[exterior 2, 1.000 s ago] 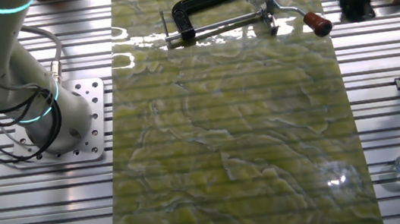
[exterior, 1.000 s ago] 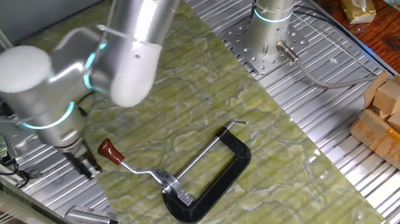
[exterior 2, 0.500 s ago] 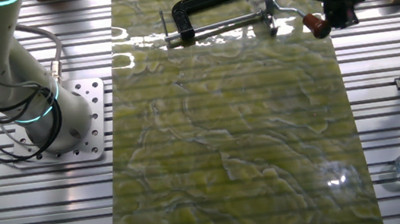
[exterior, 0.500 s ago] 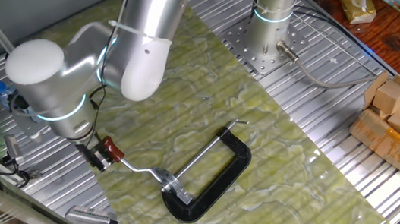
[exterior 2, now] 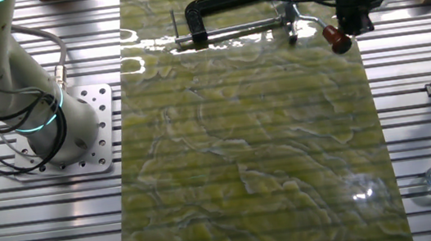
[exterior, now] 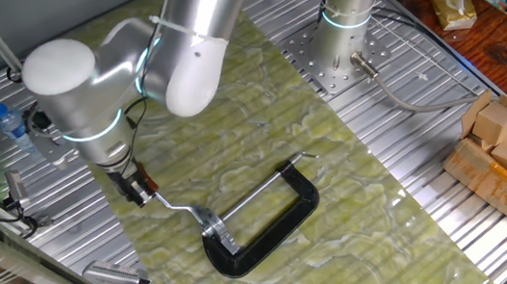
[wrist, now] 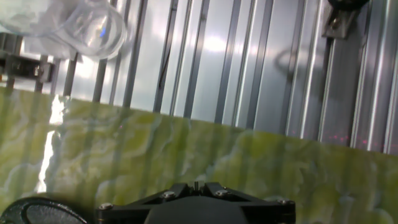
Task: Pull up the lever
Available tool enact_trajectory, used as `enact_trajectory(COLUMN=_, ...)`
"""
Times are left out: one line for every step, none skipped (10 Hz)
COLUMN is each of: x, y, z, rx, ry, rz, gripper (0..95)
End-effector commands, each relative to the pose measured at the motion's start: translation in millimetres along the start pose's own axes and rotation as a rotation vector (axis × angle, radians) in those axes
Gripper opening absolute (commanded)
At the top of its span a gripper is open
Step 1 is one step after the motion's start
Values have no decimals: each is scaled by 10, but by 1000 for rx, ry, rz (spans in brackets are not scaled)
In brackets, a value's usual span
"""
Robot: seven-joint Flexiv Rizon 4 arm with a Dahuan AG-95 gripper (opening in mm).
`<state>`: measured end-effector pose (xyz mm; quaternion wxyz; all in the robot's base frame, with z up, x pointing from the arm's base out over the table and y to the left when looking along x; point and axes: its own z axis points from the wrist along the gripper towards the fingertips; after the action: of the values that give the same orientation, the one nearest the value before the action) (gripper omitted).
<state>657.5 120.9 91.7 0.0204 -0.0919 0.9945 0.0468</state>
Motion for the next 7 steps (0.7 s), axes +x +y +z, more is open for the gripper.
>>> enact_trajectory(x=38, y=6, z=-5, rx=-2, ry=12, rz=0, gripper=0)
enact_trajectory(x=80, y=8, z=-2, rx=-3, ry=15, rz=1, gripper=0)
enact_trajectory(x=105, y=9, z=1, rx=-3, ry=14, rz=0, gripper=0)
enact_trajectory(x=123, y=12, z=-2, rx=-4, ry=12, rz=-1, gripper=0)
enact_trajectory(x=142, y=16, z=-8, rx=-4, ry=14, rz=-1, gripper=0)
enact_trajectory(x=164, y=18, z=-6, rx=-3, ry=13, rz=0, gripper=0)
enact_trajectory(x=220, y=21, z=5, rx=-5, ry=15, rz=-2, gripper=0)
